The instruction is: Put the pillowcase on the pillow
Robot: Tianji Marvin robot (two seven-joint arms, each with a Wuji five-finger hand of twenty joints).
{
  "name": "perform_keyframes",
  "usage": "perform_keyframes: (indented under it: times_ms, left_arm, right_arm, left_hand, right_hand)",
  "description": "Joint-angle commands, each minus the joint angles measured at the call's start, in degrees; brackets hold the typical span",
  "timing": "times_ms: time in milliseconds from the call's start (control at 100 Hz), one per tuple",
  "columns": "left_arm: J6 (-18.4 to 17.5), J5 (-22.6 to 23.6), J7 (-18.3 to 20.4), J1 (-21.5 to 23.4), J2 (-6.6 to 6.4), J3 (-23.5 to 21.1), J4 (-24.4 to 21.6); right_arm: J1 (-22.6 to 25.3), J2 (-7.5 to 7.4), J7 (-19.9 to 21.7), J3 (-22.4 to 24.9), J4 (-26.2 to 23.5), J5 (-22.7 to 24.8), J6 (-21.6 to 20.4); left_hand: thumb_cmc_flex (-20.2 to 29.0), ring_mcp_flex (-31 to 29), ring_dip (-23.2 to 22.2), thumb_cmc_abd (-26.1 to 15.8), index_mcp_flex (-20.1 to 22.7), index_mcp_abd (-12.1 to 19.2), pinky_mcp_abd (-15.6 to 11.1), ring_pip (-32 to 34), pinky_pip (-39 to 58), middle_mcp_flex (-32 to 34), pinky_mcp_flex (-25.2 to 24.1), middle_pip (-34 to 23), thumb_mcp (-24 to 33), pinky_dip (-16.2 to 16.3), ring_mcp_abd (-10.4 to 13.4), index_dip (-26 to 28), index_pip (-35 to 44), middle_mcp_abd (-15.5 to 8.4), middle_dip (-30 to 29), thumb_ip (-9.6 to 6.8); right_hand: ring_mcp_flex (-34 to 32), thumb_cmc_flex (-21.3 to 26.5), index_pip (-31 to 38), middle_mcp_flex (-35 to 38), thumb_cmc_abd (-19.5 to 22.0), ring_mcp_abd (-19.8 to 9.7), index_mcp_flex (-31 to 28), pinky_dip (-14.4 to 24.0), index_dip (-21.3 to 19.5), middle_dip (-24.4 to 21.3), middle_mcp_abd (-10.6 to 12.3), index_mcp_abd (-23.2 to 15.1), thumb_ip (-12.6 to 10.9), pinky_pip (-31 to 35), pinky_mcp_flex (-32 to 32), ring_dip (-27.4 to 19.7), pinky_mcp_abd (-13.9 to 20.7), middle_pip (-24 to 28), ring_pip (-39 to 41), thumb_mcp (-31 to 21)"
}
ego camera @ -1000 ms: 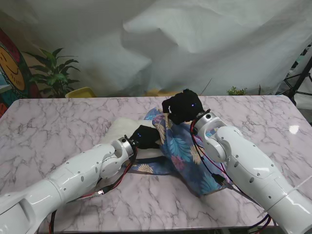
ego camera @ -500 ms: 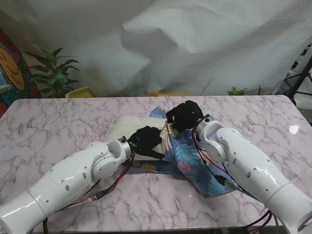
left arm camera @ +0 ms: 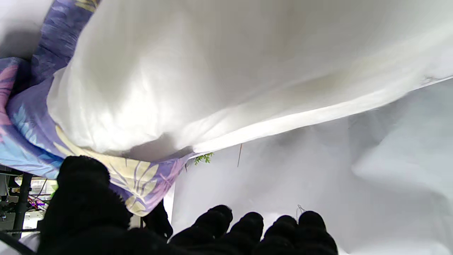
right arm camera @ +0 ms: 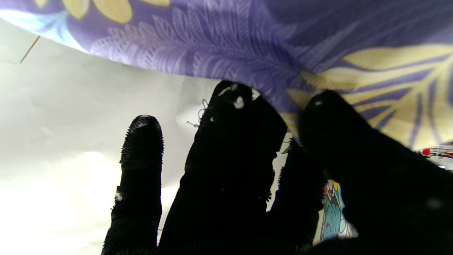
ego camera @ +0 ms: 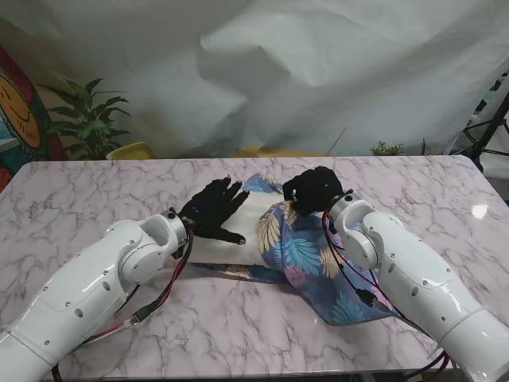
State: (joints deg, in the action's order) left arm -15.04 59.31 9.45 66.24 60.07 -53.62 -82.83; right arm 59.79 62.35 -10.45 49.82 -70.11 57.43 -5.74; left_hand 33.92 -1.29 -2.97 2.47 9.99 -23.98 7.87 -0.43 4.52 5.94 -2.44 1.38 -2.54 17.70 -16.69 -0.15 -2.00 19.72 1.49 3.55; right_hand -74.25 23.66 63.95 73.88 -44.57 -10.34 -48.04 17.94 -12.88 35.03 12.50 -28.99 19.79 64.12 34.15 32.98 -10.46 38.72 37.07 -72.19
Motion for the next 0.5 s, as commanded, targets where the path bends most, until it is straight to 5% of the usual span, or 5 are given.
perform_keyframes:
  times_ms: [0, 240, 490]
  left_arm:
    - [-0.87, 0.28, 2.59, 0.83, -1.58, -1.58, -1.07]
    - [-6.19, 2.2, 7.1, 3.7, -2.94, -7.49, -0.29]
    - [-6.67, 1.86, -5.49, -2.36, -2.18, -0.12, 12.01]
  right_arm:
    - [0.4, -0.29, 0.24, 0.22, 0.0, 0.07, 0.48]
    - [0.33, -0.19, 0.39, 0.37, 0.19, -0.41, 0.87]
    - [0.88, -0.22, 0.68, 0.24, -1.66, 0.15, 0.68]
  left_hand:
    - [-3.04, 2.3, 1.23, 0.78, -2.01, 0.66, 0.98, -1.75, -3.51, -2.26, -1.22, 0.91, 0.15, -1.66, -1.96, -0.98, -1.15, 1.3, -0.9, -0.29]
    - [-3.29, 2.33, 2.26, 2.24, -2.12, 3.08, 2.3, -1.54, -5.54, -2.28, -0.66, 0.91, 0.35, -7.92, -2.68, -0.92, -1.13, 1.7, -0.91, -0.08]
    - [-1.94, 2.33, 2.27, 4.24, -2.15, 3.86, 3.01, -1.53, -5.62, -2.29, -0.94, 0.91, 0.53, -9.64, -2.7, -0.93, -1.15, 1.75, -0.91, -0.08]
  right_hand:
    - [-1.61, 3.42, 4.42, 0.17, 2.47, -0.12, -0.73, 0.03, -1.37, 0.05, -0.44, -4.59, -0.25, 0.6, -0.92, 0.25, -0.52, 1.81, 1.05, -3.3]
    - [-1.6, 3.51, 4.49, 0.07, 2.53, -0.09, -0.67, 0.0, -1.32, -0.01, -0.46, -4.49, -0.26, 0.6, -1.12, 0.23, -0.51, 1.87, 0.79, -3.3]
    - [-1.63, 3.49, 4.56, 0.01, 2.51, -0.11, -0.68, -0.01, -1.34, 0.0, -0.44, -4.44, -0.24, 0.64, -1.17, 0.24, -0.53, 1.94, 0.57, -3.31]
